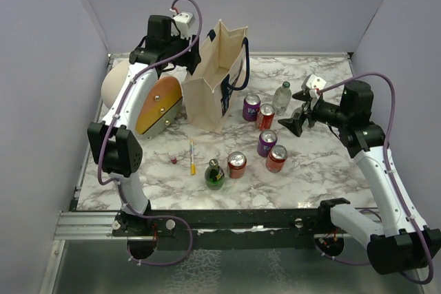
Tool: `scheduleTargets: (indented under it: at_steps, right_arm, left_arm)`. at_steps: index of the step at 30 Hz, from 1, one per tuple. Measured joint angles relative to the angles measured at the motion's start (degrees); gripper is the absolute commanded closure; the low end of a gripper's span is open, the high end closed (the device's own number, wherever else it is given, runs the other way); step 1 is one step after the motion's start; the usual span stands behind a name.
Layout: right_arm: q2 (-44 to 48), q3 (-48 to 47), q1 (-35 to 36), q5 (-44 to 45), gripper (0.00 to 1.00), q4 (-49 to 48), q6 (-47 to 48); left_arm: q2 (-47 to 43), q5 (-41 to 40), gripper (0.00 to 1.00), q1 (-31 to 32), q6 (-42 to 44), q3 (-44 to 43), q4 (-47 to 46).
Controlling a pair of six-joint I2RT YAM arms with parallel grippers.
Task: Place the beverage into the canvas bag
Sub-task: Move the canvas bag to the center of the board.
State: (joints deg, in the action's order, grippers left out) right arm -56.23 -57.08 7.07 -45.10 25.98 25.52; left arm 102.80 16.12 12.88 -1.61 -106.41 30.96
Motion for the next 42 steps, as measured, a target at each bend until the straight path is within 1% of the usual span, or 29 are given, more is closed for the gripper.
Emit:
scheduleTargets:
  at_steps: [3,6,9,11,12,15,23,28,39,42]
  right_arm:
    - [0.0,0.0,0.0,0.0,0.0,-0.2,-0.3]
    - [-0.5,0.0,0.0,0.0,0.01,-0.2,-0.4]
    - [-1.2,0.0,0.0,0.1,0.0,-0.1,-0.4]
    - [-1.7,0.0,0.0,0.2,0.01,0.0,-0.4]
    - [-1.9,-0.1,0.0,0.3,0.01,0.1,-0.4]
    - [-3.1,-1.1,0.0,1.3,0.01,0.7,-0.2]
    - [-7.0,-5.5,0.0,4.7,0.01,3.9,1.4]
    - [-7.9,-5.6,0.0,5.5,0.01,4.8,1.9]
    - [-11.1,-5.8,0.0,7.3,0.0,7.3,1.9]
    - [-11.2,-5.8,0.0,8.8,0.0,7.3,1.5]
  left_arm:
    - [4.0,0.8,0.52,0.0,-1.3,-3.1,2.1]
    - [5.8,1.2,0.65,0.0,-2.3,-3.7,3.5]
    - [6.1,1.3,0.83,0.2,-3.5,-3.7,4.5]
    - [6.1,1.5,0.98,0.3,-4.3,-3.7,4.5]
    - [6.0,1.6,1.0,0.3,-4.5,-3.7,4.5]
    - [5.2,2.2,1.0,0.4,-6.1,-2.2,3.9]
    - [-2.1,2.3,1.0,0.9,-11.1,6.3,3.1]
    - [-5.1,2.3,1.0,1.9,-12.8,10.0,2.9]
    - [-12.8,2.8,1.0,2.8,-16.3,21.1,-0.5]
    - [-14.3,3.4,0.95,3.0,-17.0,23.5,-1.4]
